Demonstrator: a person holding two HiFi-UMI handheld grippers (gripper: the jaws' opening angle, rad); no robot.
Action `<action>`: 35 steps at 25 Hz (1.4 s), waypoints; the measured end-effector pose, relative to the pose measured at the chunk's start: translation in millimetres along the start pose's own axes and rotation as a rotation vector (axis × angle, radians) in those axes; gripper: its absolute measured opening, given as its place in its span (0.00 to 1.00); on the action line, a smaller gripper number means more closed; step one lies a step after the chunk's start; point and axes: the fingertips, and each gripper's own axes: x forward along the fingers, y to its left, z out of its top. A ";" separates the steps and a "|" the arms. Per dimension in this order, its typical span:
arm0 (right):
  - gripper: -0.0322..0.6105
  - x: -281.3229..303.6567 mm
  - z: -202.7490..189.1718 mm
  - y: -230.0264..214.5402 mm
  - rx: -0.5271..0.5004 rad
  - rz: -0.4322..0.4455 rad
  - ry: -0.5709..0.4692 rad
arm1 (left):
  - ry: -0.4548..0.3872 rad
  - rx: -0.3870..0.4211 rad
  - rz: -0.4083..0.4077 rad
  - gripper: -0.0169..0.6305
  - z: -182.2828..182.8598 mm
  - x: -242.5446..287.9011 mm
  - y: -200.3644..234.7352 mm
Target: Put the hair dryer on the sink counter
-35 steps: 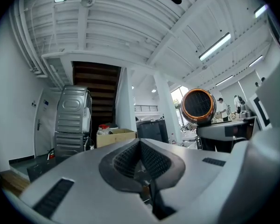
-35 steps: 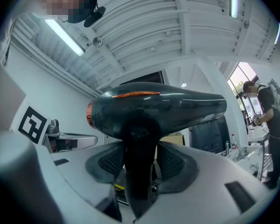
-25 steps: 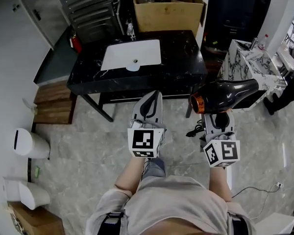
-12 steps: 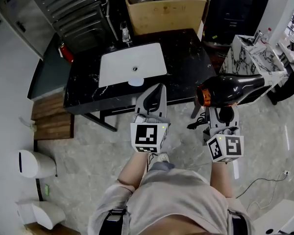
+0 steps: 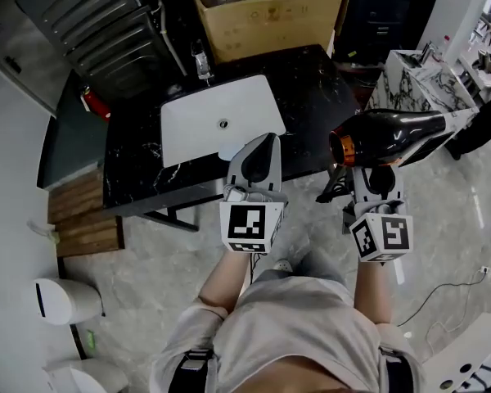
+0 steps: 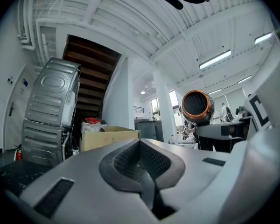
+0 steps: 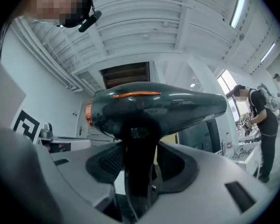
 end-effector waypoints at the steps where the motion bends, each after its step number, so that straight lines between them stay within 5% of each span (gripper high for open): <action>1: 0.37 2.8 -2.1 -0.9 0.001 0.002 -0.003 | -0.002 0.000 -0.002 0.05 -2.5 2.1 0.6; 21: 0.37 199.2 -33.7 -42.9 0.027 0.082 0.096 | 0.009 -0.028 0.098 0.05 -18.2 142.1 92.3; 35: 0.38 333.0 -127.5 -63.3 0.089 0.181 0.311 | 0.118 -0.068 0.200 0.05 -64.6 220.7 145.7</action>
